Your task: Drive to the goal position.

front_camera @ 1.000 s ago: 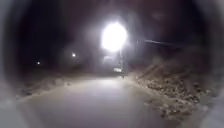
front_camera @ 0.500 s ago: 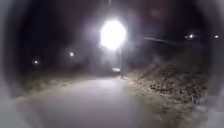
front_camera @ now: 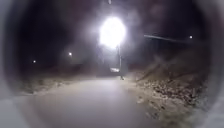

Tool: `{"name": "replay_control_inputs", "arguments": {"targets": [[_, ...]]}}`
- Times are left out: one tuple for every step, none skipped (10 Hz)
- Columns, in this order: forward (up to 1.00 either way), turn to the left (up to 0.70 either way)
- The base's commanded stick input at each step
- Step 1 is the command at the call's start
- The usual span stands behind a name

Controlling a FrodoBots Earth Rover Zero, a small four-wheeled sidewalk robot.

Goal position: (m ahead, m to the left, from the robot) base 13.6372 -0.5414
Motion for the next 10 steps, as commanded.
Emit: {"name": "replay_control_inputs", "arguments": {"targets": [[1.0, 0.0], [1.0, 0.0], [1.0, 0.0], [1.0, 0.0], [1.0, 0.0], [1.0, 0.0], [1.0, 0.0], [1.0, 0.0], [1.0, 0.0], [1.0, 0.0]]}}
